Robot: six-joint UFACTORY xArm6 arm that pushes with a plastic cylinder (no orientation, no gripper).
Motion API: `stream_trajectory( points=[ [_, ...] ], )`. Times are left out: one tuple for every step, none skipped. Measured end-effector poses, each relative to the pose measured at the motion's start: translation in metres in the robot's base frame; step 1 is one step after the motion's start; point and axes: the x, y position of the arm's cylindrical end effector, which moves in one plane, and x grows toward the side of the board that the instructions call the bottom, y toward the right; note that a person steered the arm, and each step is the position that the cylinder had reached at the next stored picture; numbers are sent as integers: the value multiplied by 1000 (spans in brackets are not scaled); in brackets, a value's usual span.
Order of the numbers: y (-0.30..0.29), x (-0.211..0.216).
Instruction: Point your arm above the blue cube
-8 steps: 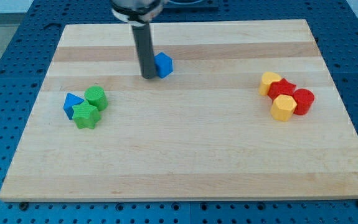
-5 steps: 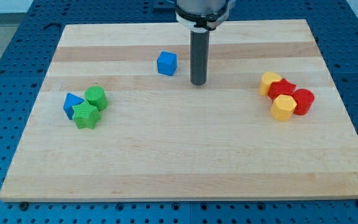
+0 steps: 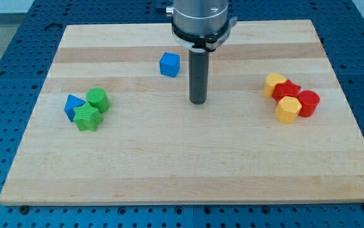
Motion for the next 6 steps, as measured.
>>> stream_trajectory(
  points=[
    [0, 0],
    [0, 13],
    [-69, 31],
    [-86, 31],
    [-109, -18],
    [-130, -112]
  ],
)
